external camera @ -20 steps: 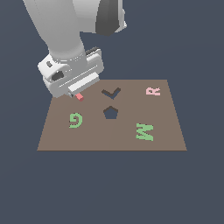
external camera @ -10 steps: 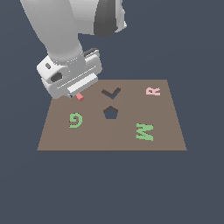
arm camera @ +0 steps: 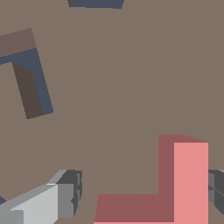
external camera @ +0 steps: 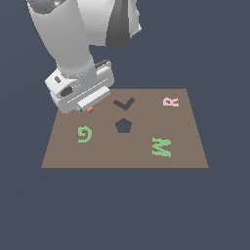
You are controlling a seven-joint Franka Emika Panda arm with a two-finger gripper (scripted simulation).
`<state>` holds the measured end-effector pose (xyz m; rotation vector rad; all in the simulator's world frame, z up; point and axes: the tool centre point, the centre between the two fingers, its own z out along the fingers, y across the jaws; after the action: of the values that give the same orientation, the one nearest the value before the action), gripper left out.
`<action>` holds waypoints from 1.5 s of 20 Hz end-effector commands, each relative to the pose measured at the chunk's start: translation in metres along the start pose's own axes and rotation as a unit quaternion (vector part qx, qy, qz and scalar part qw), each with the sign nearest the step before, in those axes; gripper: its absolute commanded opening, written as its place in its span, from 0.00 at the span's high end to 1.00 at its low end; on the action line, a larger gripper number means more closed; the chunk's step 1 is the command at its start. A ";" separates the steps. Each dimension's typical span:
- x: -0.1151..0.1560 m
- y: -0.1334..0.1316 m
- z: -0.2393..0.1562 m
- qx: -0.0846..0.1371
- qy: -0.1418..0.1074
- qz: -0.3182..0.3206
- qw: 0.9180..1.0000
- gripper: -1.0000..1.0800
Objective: Insert a designated object into the corresponding slot on a board.
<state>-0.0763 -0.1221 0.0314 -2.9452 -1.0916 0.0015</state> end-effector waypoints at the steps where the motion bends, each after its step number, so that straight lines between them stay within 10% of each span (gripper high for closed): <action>1: 0.000 0.000 0.001 0.000 0.000 0.000 1.000 1.00; 30: 0.016 0.001 -0.003 -0.001 0.000 -0.092 0.996 1.00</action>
<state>-0.0661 -0.1143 0.0339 -2.8571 -1.3067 0.0001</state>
